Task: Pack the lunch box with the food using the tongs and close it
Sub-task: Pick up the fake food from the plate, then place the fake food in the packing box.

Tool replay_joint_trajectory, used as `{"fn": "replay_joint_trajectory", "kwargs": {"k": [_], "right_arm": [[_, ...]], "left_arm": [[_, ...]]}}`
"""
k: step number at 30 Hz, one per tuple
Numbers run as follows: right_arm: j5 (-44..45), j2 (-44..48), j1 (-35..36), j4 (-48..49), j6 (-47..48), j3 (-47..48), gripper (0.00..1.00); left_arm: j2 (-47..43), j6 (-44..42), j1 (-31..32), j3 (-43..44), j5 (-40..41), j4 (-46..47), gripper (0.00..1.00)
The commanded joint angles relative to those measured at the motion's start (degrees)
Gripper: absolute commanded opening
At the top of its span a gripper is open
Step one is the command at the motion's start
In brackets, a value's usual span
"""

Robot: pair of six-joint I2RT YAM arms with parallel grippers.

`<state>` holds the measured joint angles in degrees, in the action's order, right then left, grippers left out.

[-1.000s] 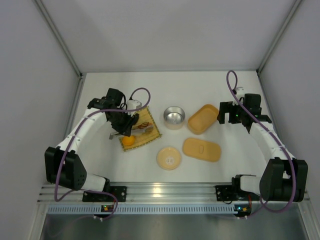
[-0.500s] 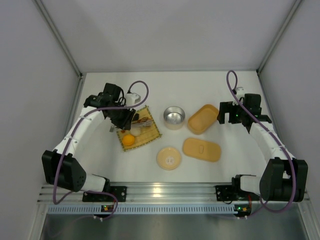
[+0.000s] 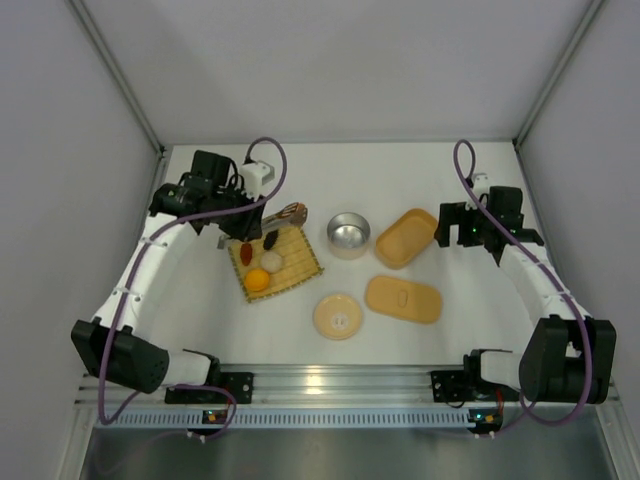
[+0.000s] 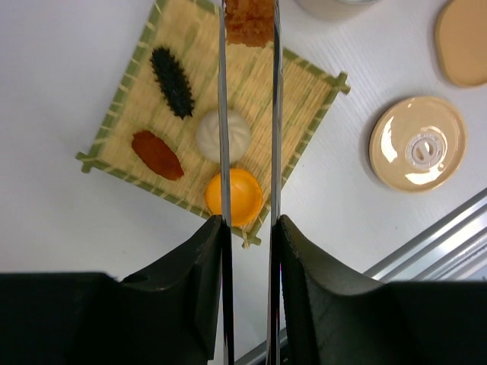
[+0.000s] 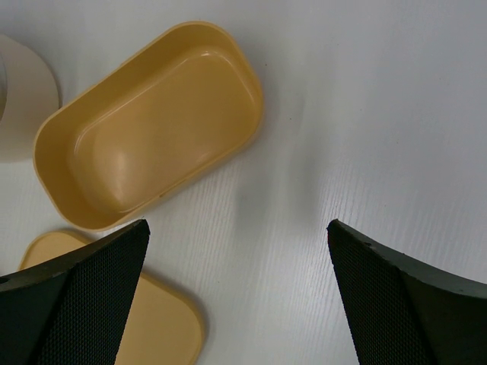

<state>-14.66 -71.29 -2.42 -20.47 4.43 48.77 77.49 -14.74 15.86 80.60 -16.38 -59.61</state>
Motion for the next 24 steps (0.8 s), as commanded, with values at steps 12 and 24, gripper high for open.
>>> {"fn": "replay_joint_trajectory", "kwargs": {"k": [12,24], "right_arm": [[-3.26,1.68,-6.88,-1.85,-0.82,5.89,0.99],[-8.02,-0.61,-16.3,-2.29,-2.49,7.38,0.99]], "left_arm": [[10.65,2.43,6.81,22.92,-4.01,4.16,0.16],[23.22,4.02,20.17,29.0,-2.6,7.49,0.15]]}}
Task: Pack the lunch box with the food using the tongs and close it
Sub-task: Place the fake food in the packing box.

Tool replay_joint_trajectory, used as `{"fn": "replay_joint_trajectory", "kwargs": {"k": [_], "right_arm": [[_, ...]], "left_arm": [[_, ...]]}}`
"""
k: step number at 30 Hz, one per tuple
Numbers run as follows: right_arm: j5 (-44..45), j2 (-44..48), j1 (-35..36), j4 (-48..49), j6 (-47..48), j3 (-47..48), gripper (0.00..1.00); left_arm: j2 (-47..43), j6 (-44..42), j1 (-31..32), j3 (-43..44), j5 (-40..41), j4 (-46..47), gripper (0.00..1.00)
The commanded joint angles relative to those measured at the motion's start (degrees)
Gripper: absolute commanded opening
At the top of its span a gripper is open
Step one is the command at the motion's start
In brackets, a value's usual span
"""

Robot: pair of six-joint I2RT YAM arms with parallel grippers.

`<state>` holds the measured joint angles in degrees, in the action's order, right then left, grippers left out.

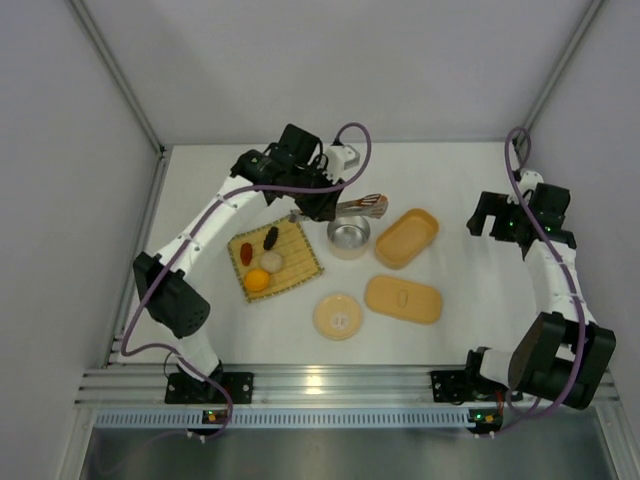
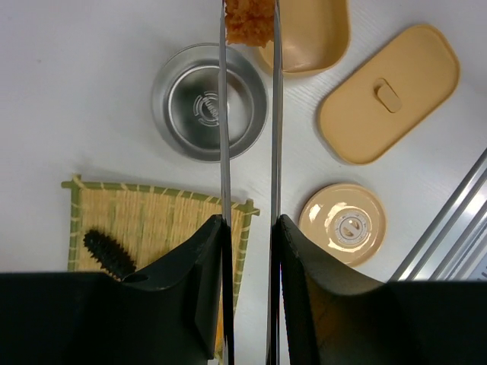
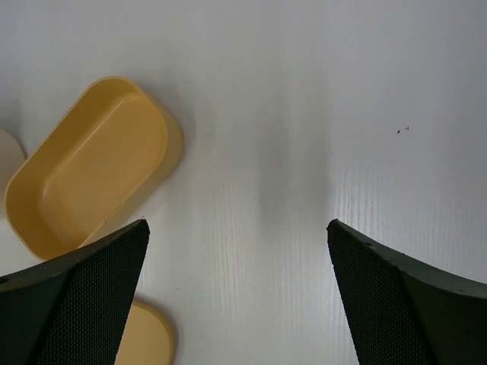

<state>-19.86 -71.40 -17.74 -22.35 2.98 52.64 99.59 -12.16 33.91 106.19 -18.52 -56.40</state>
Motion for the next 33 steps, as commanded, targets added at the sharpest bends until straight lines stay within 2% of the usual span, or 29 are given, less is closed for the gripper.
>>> {"fn": "replay_joint_trajectory", "kwargs": {"k": [1,11,22,33], "right_arm": [[-2.99,-0.85,-1.16,-0.33,-1.14,3.61,1.0],[-3.17,-2.17,-1.34,0.11,-2.02,4.13,0.99],[-3.35,-4.1,-1.42,1.17,-2.54,4.75,0.99],[-3.52,-4.63,-1.42,1.34,-2.54,4.4,0.99]], "left_arm": [[1.91,1.61,2.47,3.84,-0.72,4.46,0.15],[12.28,3.37,7.75,10.7,-0.11,6.74,0.15],[21.51,5.13,7.84,17.2,-0.99,8.06,0.16],[24.86,5.57,8.28,19.14,-2.04,8.06,0.17]]}}
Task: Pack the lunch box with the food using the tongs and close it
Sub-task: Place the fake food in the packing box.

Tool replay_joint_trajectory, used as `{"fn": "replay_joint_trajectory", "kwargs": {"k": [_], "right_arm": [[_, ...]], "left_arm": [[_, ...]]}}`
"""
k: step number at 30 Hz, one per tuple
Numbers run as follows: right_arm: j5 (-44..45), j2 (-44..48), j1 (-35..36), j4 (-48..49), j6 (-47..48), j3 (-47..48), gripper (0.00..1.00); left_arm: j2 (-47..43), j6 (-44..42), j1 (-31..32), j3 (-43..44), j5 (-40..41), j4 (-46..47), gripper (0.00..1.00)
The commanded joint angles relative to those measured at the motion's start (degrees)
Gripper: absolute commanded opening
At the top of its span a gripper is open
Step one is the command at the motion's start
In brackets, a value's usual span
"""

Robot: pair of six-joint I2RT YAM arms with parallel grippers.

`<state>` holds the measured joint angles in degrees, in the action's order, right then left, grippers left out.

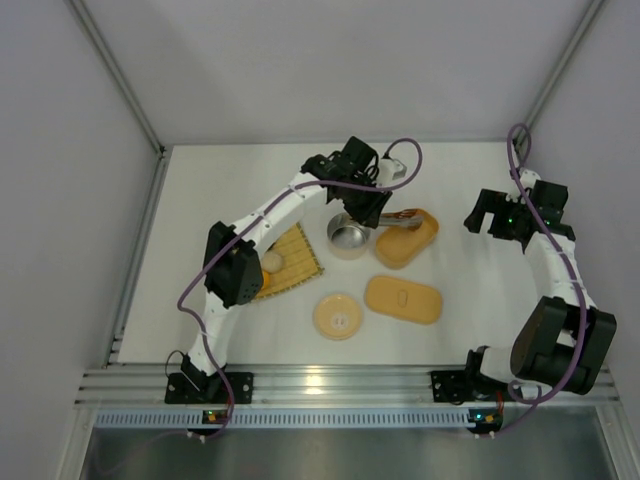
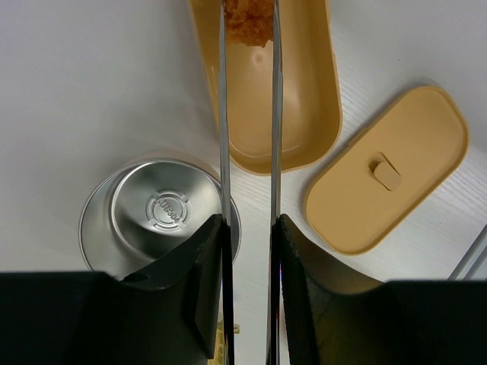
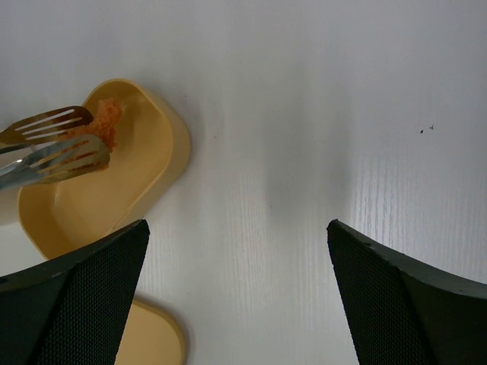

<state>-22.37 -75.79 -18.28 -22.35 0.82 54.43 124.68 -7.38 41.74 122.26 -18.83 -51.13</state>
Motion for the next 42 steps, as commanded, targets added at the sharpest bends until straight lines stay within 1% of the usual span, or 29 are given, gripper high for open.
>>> {"fn": "replay_joint_trajectory", "kwargs": {"k": [1,7,17,22,24,27,28,29,33,38,42], "right_arm": [[-1.01,-0.24,-0.79,1.34,-0.38,2.69,0.99],[-1.36,-0.59,-0.88,1.52,-0.38,2.52,1.0],[-1.62,-0.76,-0.88,1.61,-0.38,2.43,0.99],[-1.45,-0.68,-0.79,1.69,-0.38,2.26,0.99],[-1.45,-0.76,-0.88,1.78,-0.38,2.25,0.99],[-1.62,-1.03,-0.79,1.69,-0.38,2.34,0.99],[-1.8,-0.94,-0.79,1.78,-0.38,2.34,0.99],[-1.8,-1.03,-0.79,1.7,-0.38,2.26,0.99],[-1.71,-0.85,-0.79,1.78,-0.38,2.25,0.99],[-1.89,-0.85,-0.79,1.78,-0.38,2.17,0.99],[-2.33,-0.85,-0.79,1.78,-0.38,2.17,0.99]], "left_arm": [[-0.06,0.7,0.63,2.9,-1.82,2.79,0.17],[0.3,0.7,1.33,2.02,-2.18,2.8,0.17],[1.62,0.78,1.68,1.67,-2.0,2.97,0.21],[2.14,0.52,1.68,1.84,-1.12,2.97,0.29],[2.23,0.43,1.68,2.02,-0.77,2.97,0.3],[2.23,0.35,1.68,2.37,-0.59,2.97,0.37],[2.14,0.43,1.68,2.46,-0.59,2.97,0.42],[2.06,0.35,1.68,2.55,-0.59,2.97,0.45],[1.27,0.17,1.68,2.99,-0.68,2.79,0.51],[-0.14,-0.18,1.68,3.78,-0.07,2.62,0.52],[-2.6,-0.88,1.68,5.45,1.07,2.09,0.48]]}}
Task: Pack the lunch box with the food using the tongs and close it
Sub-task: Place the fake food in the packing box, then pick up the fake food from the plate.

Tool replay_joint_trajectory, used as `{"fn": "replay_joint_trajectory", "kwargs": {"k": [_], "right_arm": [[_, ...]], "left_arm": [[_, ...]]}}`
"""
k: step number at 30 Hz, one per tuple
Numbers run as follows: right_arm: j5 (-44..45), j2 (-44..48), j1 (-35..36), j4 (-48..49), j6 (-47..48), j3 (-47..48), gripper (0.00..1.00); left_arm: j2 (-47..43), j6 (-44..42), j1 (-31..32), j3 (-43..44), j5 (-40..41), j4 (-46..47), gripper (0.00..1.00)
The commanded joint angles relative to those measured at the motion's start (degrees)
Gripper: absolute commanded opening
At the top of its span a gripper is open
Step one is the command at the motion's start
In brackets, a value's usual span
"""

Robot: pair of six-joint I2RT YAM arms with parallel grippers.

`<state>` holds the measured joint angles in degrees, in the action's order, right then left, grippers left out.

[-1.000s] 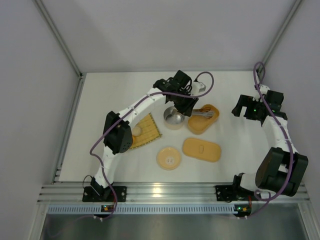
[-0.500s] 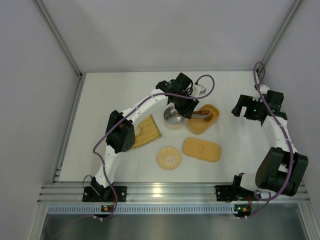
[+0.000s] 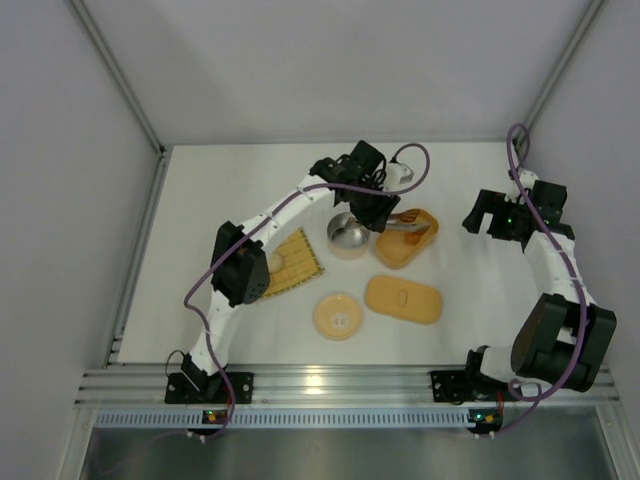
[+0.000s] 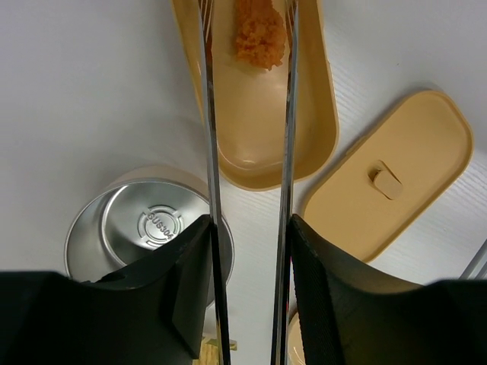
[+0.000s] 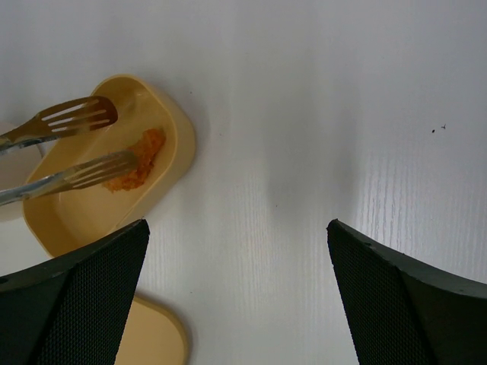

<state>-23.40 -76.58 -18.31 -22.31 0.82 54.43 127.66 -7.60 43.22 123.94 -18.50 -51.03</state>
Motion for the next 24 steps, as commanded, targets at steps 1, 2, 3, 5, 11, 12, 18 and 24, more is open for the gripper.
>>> {"fn": "replay_joint_trajectory", "kwargs": {"k": [1,2,3,5,11,12,18,24], "right_arm": [[-1.47,-0.06,-0.85,1.74,-0.38,2.17,1.0],[-1.65,-0.15,-0.85,1.74,-0.38,2.17,0.99],[-1.65,-0.15,-0.85,1.83,-0.38,2.17,0.99],[-1.74,-0.33,-0.77,1.74,-0.38,2.25,1.0],[-2.0,0.11,-0.77,1.65,-0.38,2.34,0.99],[-2.0,0.2,-0.77,1.65,-0.38,2.17,0.99],[-2.53,0.46,-0.77,1.65,-0.38,2.08,0.99],[-3.41,-0.5,-0.77,1.74,-0.38,2.08,0.99]], "left_arm": [[-6.1,-0.75,0.2,3.94,1.01,2.07,0.48],[-7.23,-0.93,0.2,4.12,1.36,2.07,0.47],[-7.85,-1.37,0.2,4.2,1.62,2.16,0.47],[-9.69,-1.54,0.2,4.2,2.06,1.98,0.46],[-16.45,-2.69,-0.5,0.26,4.0,2.24,0.47],[-17.52,-2.6,-1.03,-1.66,3.74,2.16,0.47],[-26.22,-2.77,-9.37,-11.25,-1.53,-0.91,0.47],[-35.8,-4.97,-21.94,-23.2,-3.03,-4.08,0.46]]}}
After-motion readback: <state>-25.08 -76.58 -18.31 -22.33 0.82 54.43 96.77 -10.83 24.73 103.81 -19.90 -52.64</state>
